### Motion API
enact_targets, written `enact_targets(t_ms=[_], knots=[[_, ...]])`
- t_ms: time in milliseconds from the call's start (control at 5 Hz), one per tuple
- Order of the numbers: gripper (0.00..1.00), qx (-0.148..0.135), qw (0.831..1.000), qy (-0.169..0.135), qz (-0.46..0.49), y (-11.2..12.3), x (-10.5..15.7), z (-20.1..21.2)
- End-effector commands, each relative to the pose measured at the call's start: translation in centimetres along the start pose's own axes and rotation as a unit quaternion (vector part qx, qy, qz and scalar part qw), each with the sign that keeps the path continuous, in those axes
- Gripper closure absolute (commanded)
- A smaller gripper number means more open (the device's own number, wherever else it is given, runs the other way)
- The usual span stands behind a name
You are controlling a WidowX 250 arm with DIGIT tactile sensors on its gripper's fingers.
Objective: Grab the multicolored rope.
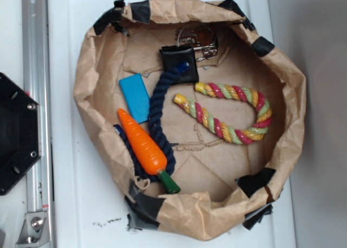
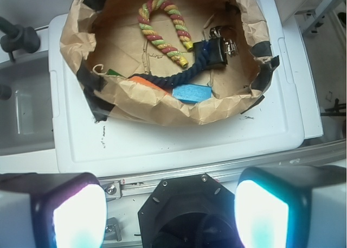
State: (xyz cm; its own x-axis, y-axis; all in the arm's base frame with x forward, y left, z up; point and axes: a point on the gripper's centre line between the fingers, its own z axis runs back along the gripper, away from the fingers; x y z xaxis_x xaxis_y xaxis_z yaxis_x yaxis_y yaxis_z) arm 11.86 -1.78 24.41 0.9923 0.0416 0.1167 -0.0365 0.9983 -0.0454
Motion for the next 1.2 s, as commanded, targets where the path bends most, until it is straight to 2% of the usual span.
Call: enact_targets(t_ms=[0,200,400,600,800,1000], knots=[[0.0,0.0,1.0,0.0,0.0,0.0,0.0,0.0],[0.0,0.01,0.999,-0.048,0.016,-1.0,4.6,-3.0],[0.0,0.006,0.998,-0.062,-0.008,-0.7,9.3,-6.6],[0.0,-0.004,0.999,-0.032,-0.027,-0.6,13.6,-11.2],[0.0,0.021,0.999,-0.015,-0.02,-0.7,16.6,-15.4],[0.0,0.016,0.998,-0.016,-0.053,-1.5,18.2,-19.3]])
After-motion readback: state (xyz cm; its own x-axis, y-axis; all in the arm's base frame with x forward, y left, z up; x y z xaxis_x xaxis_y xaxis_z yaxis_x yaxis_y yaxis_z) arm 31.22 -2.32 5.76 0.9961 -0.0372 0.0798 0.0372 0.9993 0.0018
